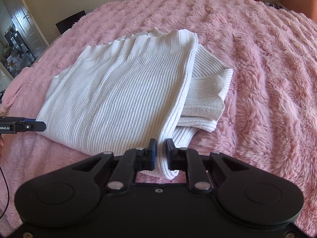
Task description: Fold small clothes
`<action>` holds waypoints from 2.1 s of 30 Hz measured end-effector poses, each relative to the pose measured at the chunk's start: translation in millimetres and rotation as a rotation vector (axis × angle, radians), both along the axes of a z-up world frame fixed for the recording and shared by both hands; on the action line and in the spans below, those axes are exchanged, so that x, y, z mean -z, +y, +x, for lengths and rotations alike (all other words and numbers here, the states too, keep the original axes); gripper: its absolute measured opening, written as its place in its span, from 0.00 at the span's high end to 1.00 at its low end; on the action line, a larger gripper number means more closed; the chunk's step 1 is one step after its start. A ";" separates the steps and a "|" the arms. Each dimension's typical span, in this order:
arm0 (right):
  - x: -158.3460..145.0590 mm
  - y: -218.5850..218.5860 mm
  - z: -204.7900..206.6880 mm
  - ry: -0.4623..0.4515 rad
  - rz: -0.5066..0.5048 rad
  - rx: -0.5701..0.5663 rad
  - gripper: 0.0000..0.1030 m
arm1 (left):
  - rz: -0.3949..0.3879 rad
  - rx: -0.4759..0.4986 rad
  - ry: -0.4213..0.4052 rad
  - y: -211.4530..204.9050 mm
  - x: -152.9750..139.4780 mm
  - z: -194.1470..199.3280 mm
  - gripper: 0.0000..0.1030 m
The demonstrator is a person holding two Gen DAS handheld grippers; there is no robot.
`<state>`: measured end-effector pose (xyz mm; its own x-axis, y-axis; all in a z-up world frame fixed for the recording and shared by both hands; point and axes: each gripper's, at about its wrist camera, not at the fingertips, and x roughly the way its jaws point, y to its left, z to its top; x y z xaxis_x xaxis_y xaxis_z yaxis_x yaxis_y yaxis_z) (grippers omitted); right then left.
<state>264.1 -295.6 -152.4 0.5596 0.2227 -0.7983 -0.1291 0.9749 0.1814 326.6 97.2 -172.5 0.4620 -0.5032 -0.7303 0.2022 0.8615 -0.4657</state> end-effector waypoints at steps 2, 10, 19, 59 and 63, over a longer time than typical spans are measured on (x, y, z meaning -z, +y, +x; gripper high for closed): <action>-1.7 -2.6 -1.6 0.001 0.018 0.008 0.90 | -0.028 -0.016 0.013 4.9 -1.1 -0.3 0.95; -7.8 -6.6 -15.3 -0.005 0.001 -0.002 0.91 | 0.070 0.018 0.049 7.1 -3.9 -8.6 0.97; 15.2 -11.7 -4.3 0.054 0.000 0.034 0.90 | 0.137 -0.027 0.056 1.5 -0.2 -9.7 0.88; 8.3 63.7 -5.0 -0.106 -0.206 0.062 0.65 | 0.261 -0.139 -0.101 -95.6 -19.5 -4.3 0.59; -15.0 54.9 15.8 -0.190 -0.209 0.099 0.65 | 0.242 -0.153 -0.178 -93.3 -43.1 21.8 0.58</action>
